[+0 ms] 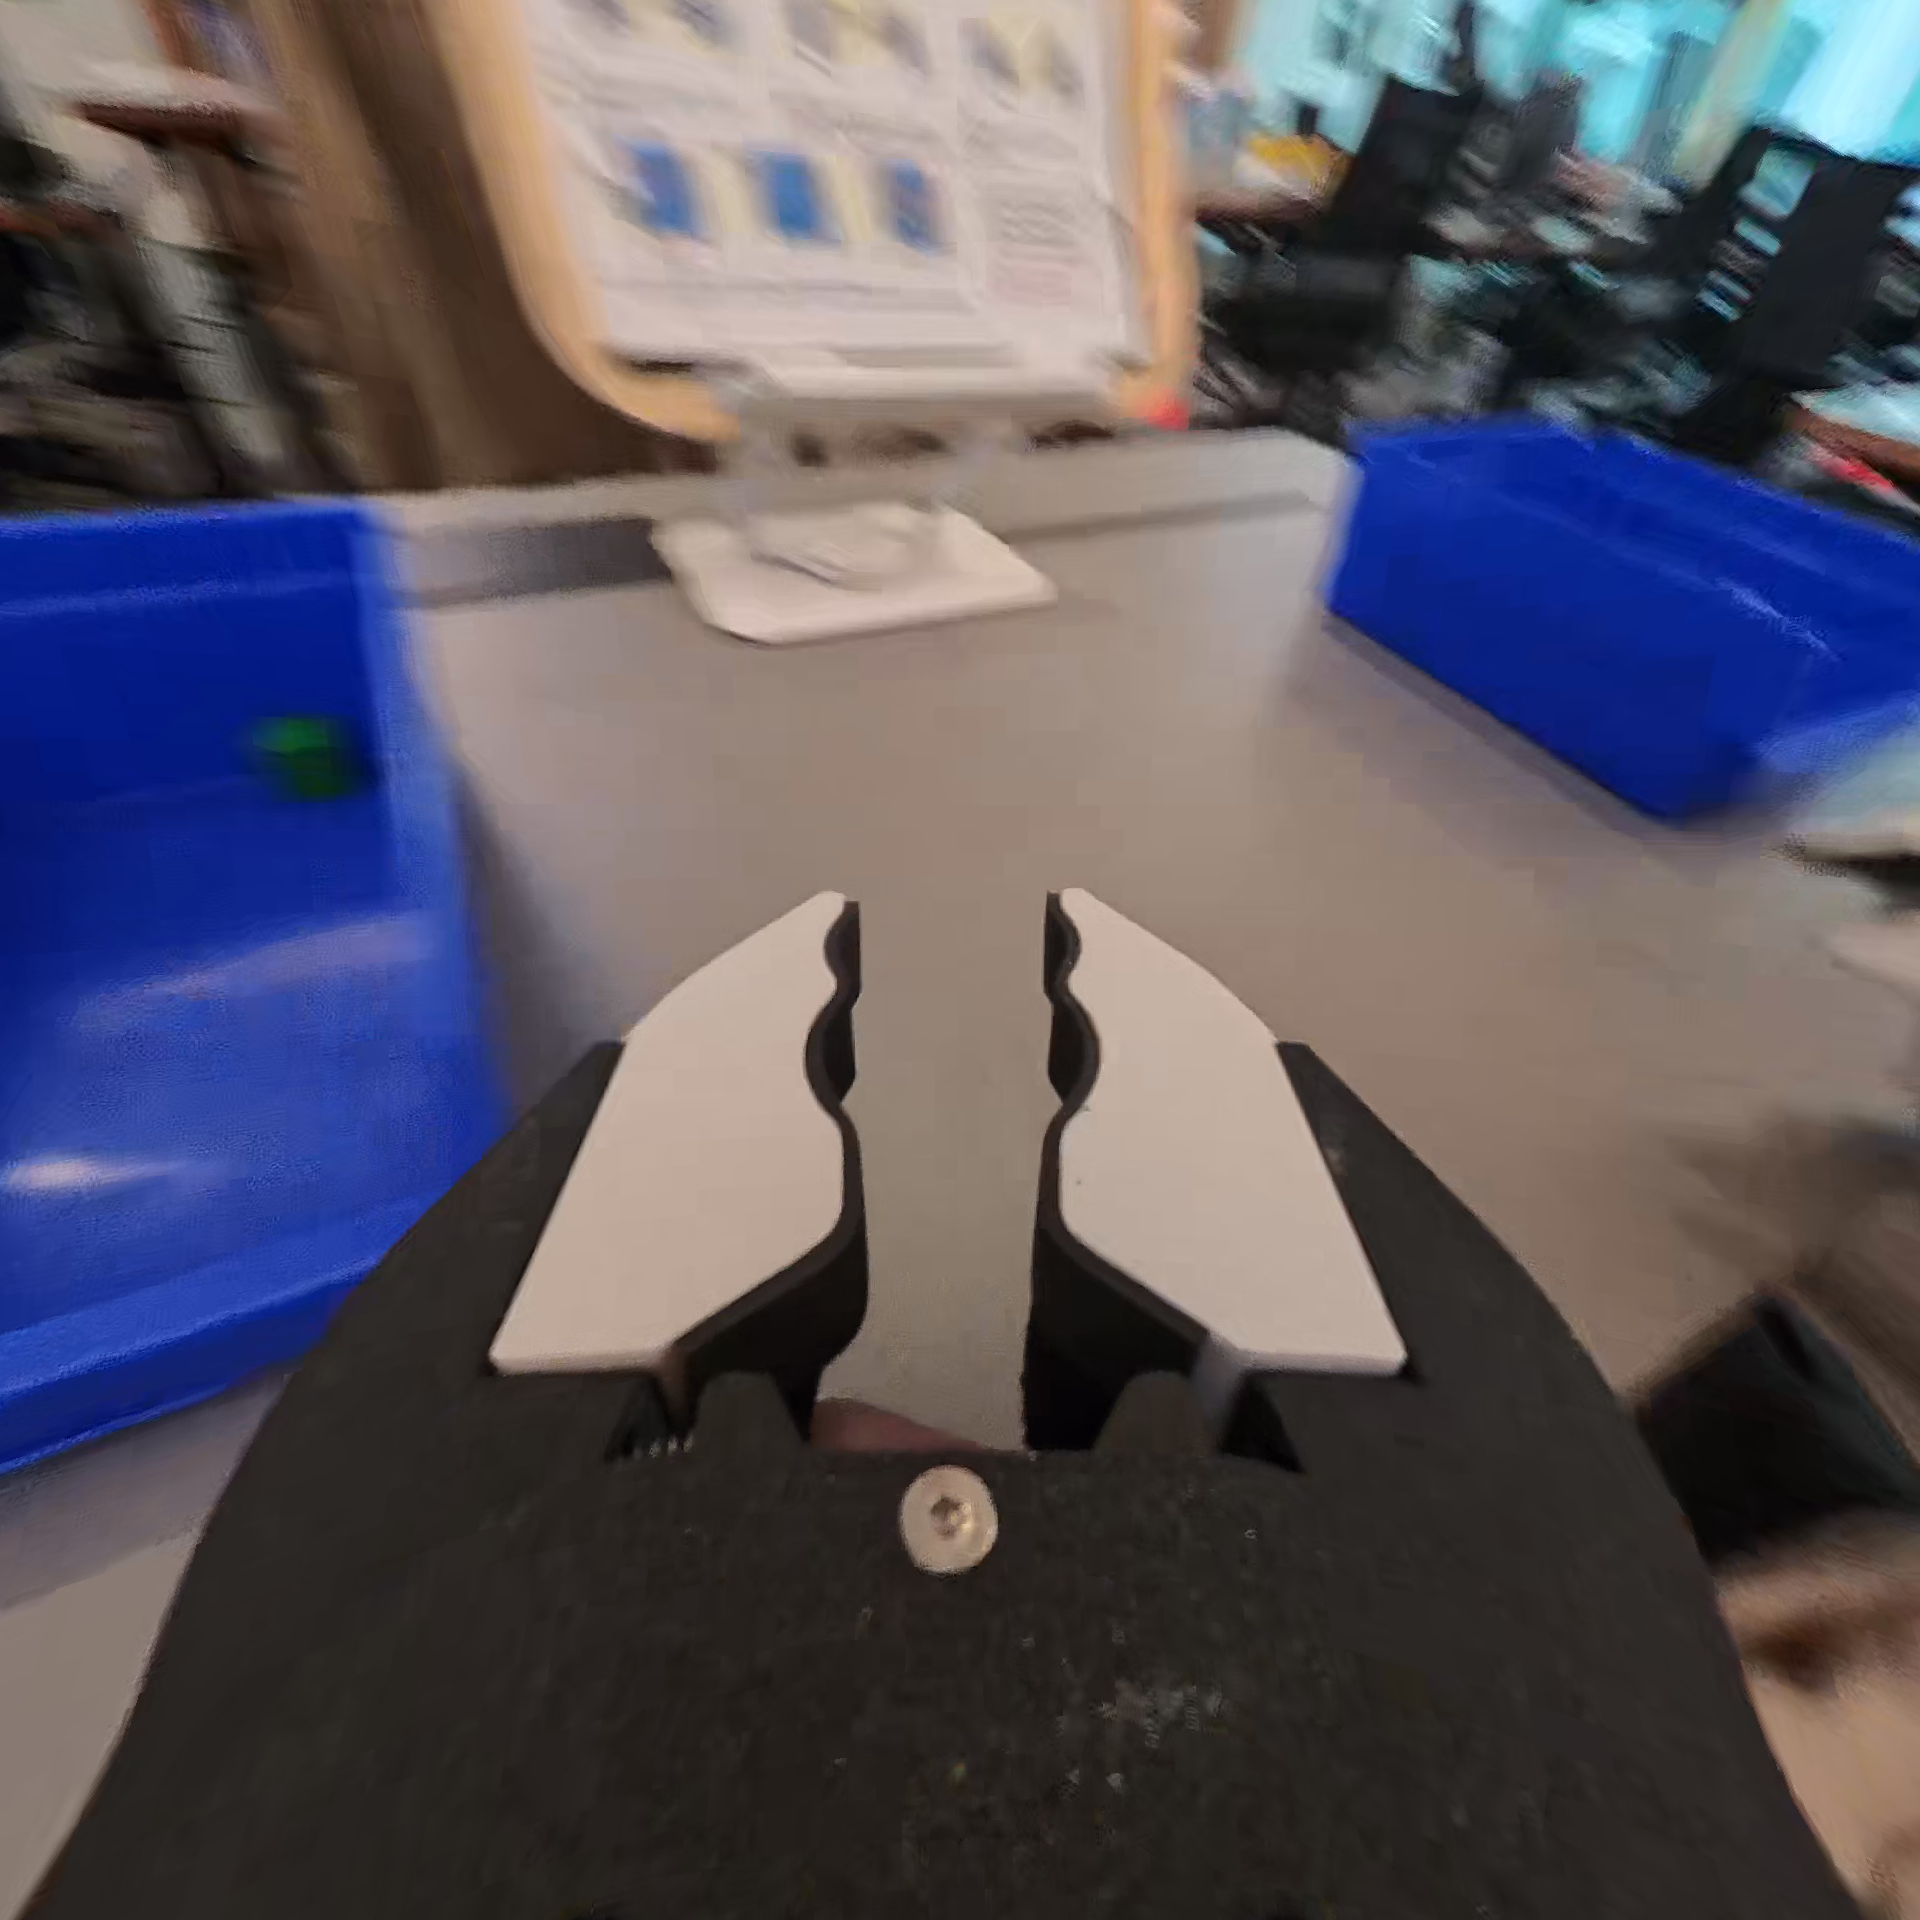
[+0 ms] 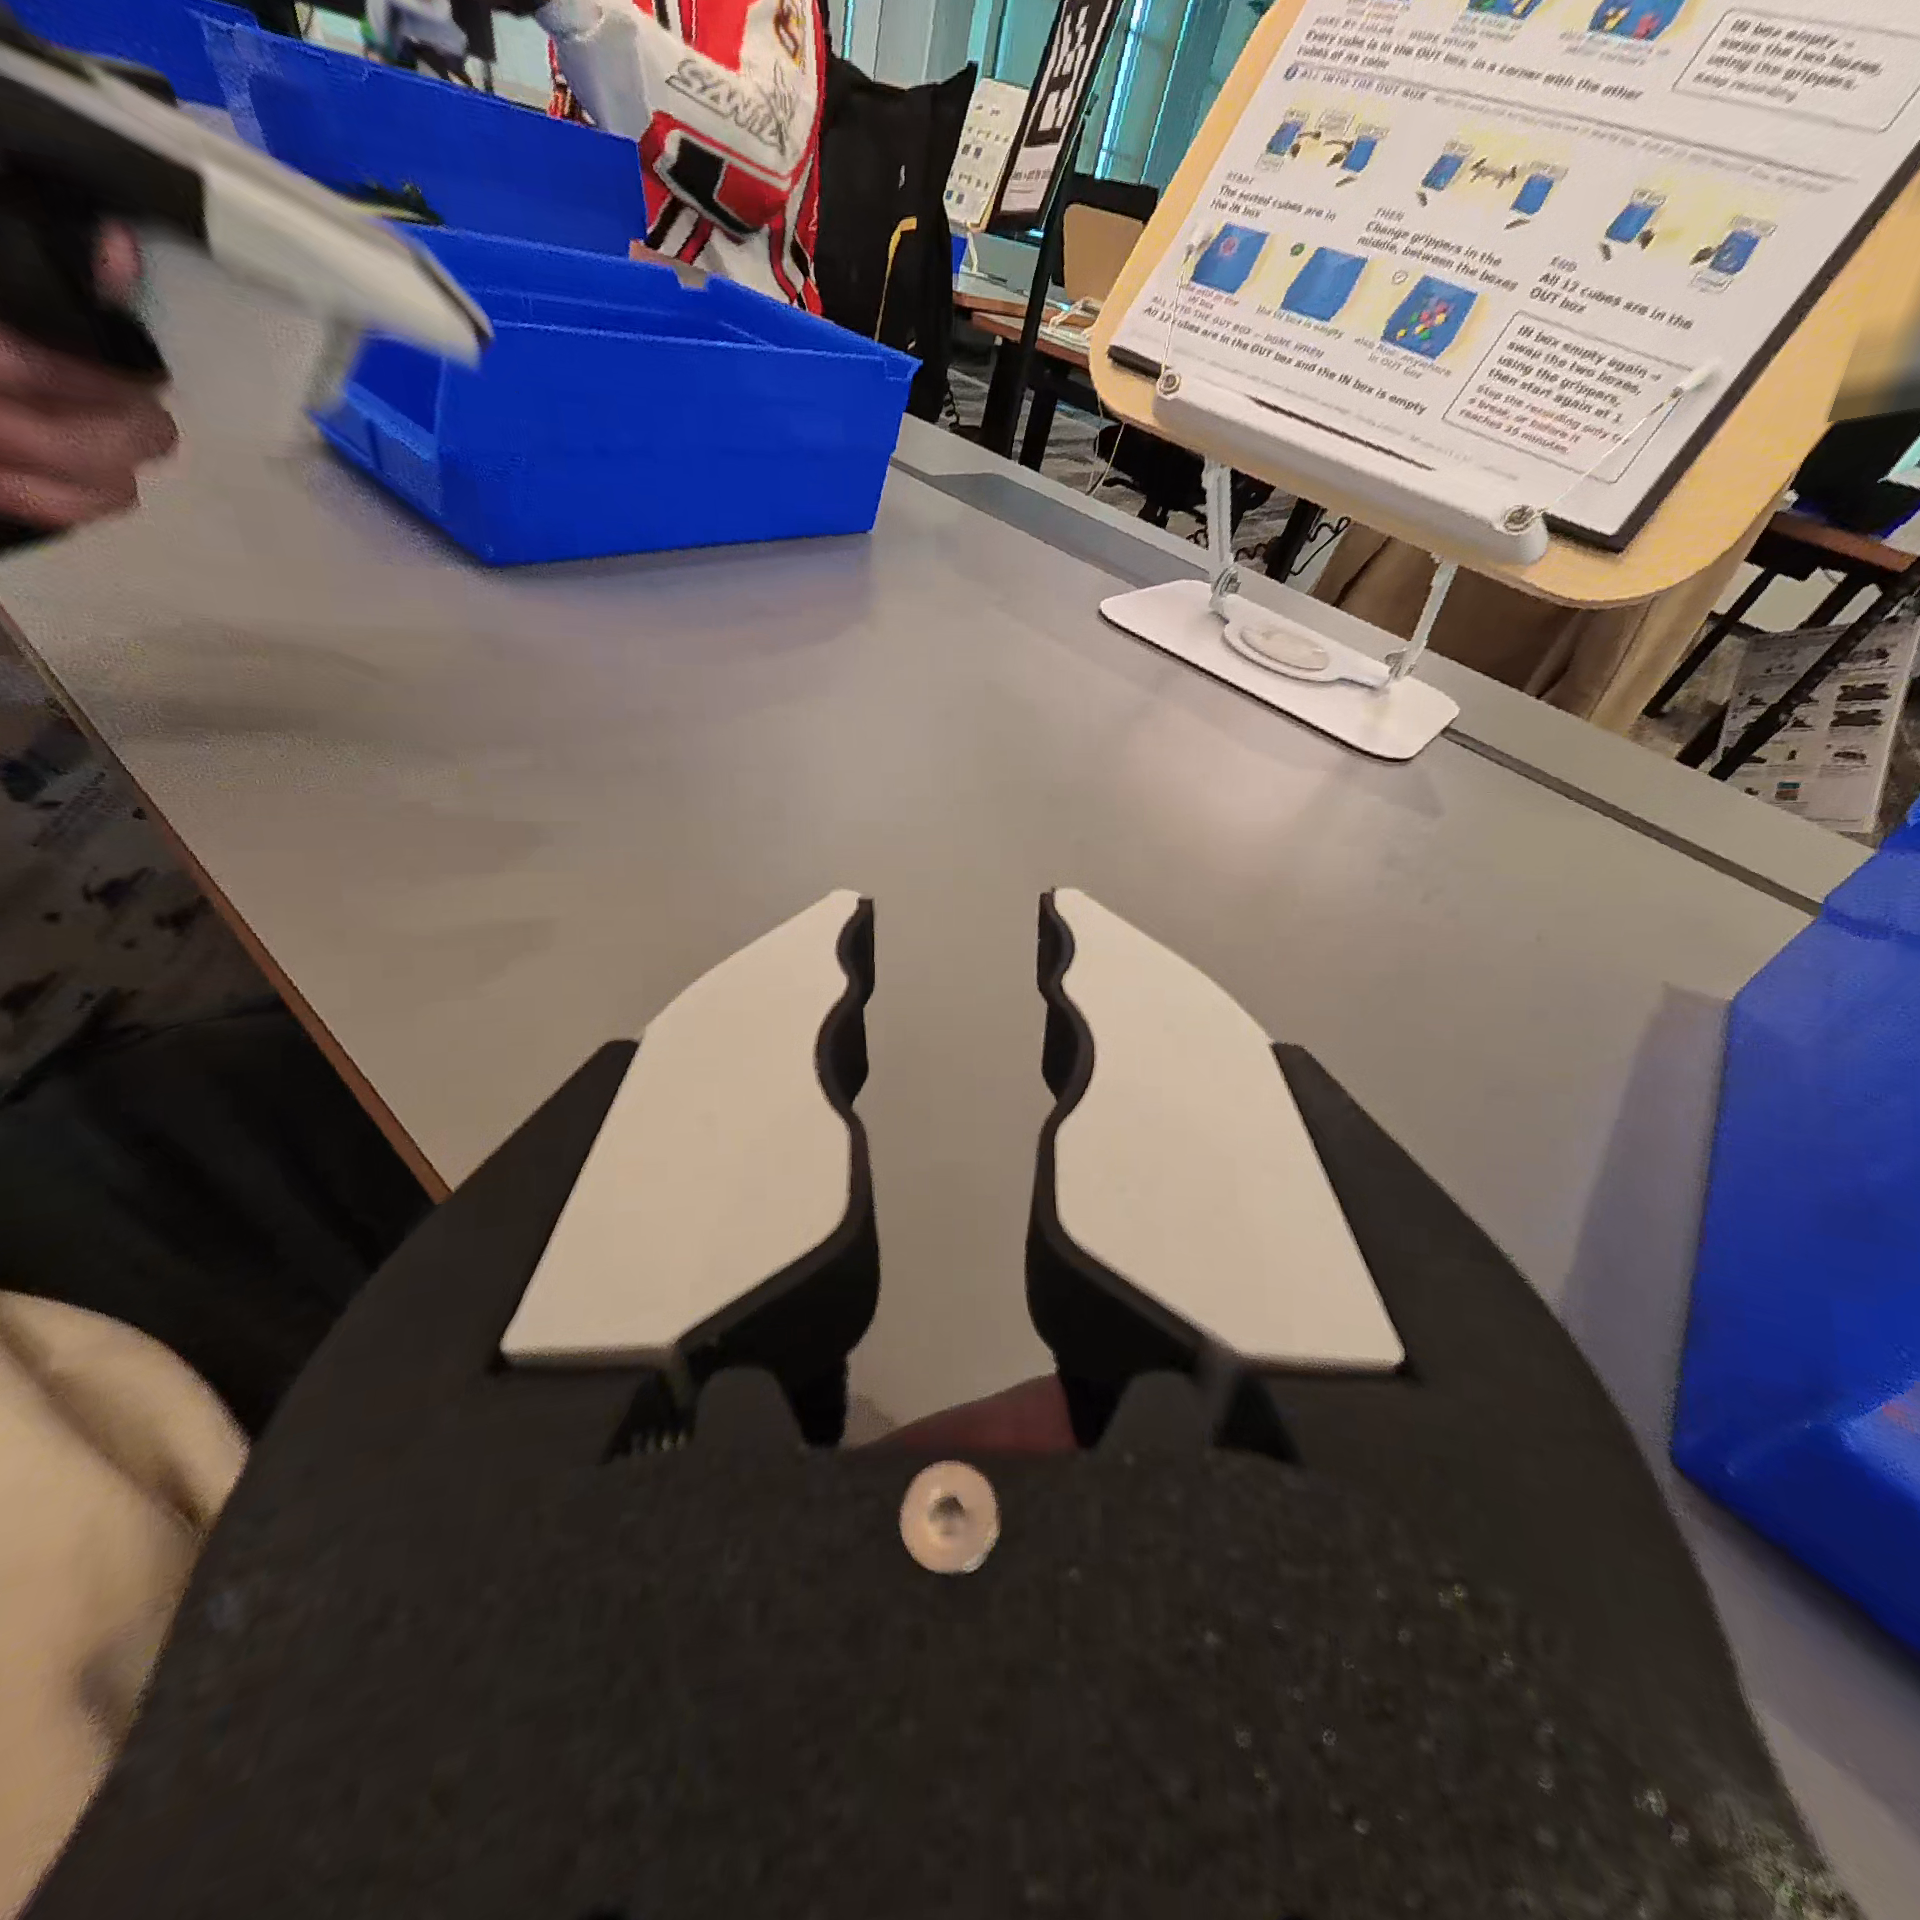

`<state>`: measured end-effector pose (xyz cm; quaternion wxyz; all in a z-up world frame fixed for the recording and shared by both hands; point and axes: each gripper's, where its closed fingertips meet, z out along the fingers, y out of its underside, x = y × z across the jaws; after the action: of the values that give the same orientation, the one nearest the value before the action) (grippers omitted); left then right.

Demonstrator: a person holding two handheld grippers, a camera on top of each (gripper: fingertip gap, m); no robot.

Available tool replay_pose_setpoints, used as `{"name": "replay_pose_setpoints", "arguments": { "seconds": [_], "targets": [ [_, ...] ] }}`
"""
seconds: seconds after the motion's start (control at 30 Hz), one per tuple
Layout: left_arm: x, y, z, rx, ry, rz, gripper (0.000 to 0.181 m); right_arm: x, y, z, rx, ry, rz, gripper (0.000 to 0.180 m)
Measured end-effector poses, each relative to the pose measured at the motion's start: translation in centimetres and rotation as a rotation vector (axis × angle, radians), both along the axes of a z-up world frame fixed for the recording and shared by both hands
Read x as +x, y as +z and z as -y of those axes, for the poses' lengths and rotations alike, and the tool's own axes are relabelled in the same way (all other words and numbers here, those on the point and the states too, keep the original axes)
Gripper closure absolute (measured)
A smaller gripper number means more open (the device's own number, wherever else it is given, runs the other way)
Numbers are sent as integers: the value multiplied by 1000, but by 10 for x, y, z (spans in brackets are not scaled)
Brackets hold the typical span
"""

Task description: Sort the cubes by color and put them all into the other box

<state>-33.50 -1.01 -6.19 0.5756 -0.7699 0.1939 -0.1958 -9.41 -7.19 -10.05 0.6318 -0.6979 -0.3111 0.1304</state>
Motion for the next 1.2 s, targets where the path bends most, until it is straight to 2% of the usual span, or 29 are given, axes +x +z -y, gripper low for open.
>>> {"name": "replay_pose_setpoints", "arguments": {
  "seconds": [0.07,0.17,0.23,0.33,0.4,0.5,0.6,0.67,0.77,0.9,1.03,1.13,1.2],
  "targets": [
    [-60,30,-28,22,197,37,151,-1,0,-1,-17,7,-20,150],
    [-126,47,-93,-53,326,80,133,-6,-3,-5,-85,33,-76,150],
    [-153,27,-150,-172,371,20,121,-10,-6,-8,-143,49,-120,150],
    [-169,-22,-226,-351,409,-95,122,-13,-11,-12,-213,55,-155,150],
    [-160,-51,-258,-470,373,-105,125,-9,-12,-13,-216,38,-155,150],
    [-153,-81,-289,-538,364,-180,125,-2,-13,-14,-216,6,-151,150],
    [-149,-111,-299,-607,368,-245,128,0,-16,-13,-238,8,-162,151],
    [-158,-124,-304,-605,397,-297,152,-1,-15,-10,-233,32,-169,150],
    [-157,-113,-296,-615,344,-243,152,-1,-14,-8,-217,33,-151,151],
    [-153,-61,-261,-437,275,-169,152,3,-10,-10,-197,17,-147,153],
    [-137,4,-180,-137,212,-109,152,8,-5,-13,-215,18,-202,153],
    [-121,17,-108,29,224,-137,152,16,-4,-19,-222,-5,-230,153],
    [-101,16,-67,88,187,-84,152,21,-4,-20,-219,-19,-234,153]
  ]
}}
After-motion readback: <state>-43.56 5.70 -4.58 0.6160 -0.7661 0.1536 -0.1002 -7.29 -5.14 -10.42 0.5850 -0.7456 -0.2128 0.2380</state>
